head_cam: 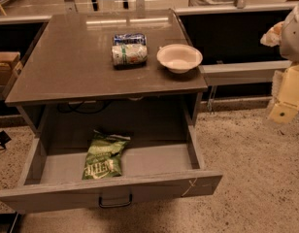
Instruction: Pick green jalapeno chip bag from top drawer and place on counter
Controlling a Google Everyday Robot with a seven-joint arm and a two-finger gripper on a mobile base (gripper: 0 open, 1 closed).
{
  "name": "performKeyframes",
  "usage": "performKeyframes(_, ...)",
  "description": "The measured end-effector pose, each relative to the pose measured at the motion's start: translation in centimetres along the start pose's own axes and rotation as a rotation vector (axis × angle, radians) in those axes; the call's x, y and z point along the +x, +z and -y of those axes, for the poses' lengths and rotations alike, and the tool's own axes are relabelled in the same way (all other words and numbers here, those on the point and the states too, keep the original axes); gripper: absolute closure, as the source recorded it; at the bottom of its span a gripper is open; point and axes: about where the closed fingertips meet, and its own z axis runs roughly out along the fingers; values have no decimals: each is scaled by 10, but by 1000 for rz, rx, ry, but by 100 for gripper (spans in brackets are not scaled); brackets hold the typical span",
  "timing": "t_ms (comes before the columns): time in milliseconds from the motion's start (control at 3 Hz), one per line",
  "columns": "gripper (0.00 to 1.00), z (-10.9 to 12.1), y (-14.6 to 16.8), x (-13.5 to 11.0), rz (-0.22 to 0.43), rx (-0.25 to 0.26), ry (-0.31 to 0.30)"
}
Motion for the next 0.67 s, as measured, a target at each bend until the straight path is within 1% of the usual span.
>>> performKeyframes(333, 0, 0, 0, 0, 0, 0, 0)
performKeyframes(667, 0, 8, 12, -18, -6, 6, -25)
